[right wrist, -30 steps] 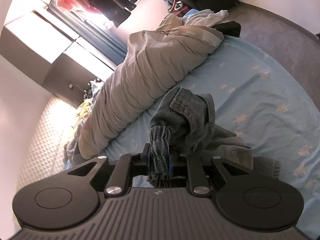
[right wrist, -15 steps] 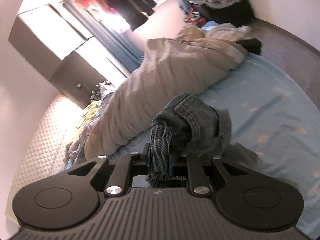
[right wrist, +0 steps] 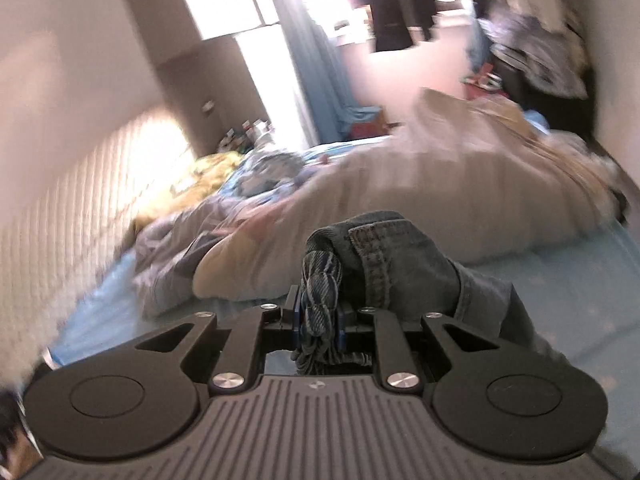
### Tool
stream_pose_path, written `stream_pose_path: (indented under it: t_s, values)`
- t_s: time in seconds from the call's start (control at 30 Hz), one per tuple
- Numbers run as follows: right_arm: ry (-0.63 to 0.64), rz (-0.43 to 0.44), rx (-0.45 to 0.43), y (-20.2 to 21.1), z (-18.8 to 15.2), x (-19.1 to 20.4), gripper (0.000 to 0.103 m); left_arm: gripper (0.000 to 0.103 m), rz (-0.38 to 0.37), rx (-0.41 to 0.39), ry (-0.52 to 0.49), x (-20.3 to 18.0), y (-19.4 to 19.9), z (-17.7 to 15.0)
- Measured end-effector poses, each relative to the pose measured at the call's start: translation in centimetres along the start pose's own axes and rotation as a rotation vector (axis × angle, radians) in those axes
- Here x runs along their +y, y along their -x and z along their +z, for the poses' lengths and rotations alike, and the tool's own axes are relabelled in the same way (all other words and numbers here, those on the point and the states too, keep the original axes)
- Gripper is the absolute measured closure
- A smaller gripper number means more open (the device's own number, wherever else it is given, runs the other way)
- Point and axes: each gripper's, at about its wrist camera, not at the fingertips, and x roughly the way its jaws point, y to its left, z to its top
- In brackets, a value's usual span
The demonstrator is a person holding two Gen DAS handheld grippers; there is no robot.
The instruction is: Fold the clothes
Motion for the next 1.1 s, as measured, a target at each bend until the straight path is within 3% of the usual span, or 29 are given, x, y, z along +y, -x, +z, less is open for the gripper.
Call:
stream_pose_path:
  t_s: [0.33,0.53,0.63,0.7,0.8,0.9,1.0,1.07,1.1]
  values:
    - [0.166,0.077,0.163,-16.0,0.4,15.8,0.087,0.097,0.137,-0.069,0.187,14.3,4.2,6.4]
    - [0.249,0.091,0.293,-26.7,-2.8,23.8,0.086,0.102,0.243,-0.098,0.324,24.4,4.2,7.2]
    - [0.226,0.057,0.372,-32.5,-5.5,24.8,0.086,0.102,0.279,-0.076,0.426,30.5,3.6,7.0]
    - [0.235,0.035,0.417,-35.7,-7.9,25.4,0.085,0.102,0.331,-0.074,0.438,33.6,3.5,6.7]
    - [0.279,-0.005,0.405,-38.5,-10.4,26.1,0.084,0.101,0.375,-0.067,0.444,36.5,3.9,6.2]
    - [0.257,-0.059,0.384,-40.7,-10.5,26.2,0.082,0.1,0.379,-0.035,0.427,37.5,4.3,5.5]
    - [0.202,-0.061,0.41,-42.1,-9.7,25.9,0.071,0.097,0.364,0.018,0.419,37.2,4.5,4.9]
    - [0.186,-0.011,0.431,-41.2,-9.1,26.0,0.041,0.078,0.359,0.055,0.41,36.4,4.7,4.5]
    - [0.179,0.015,0.441,-40.7,-8.8,26.1,0.038,0.073,0.352,0.075,0.407,36.0,4.5,4.5]
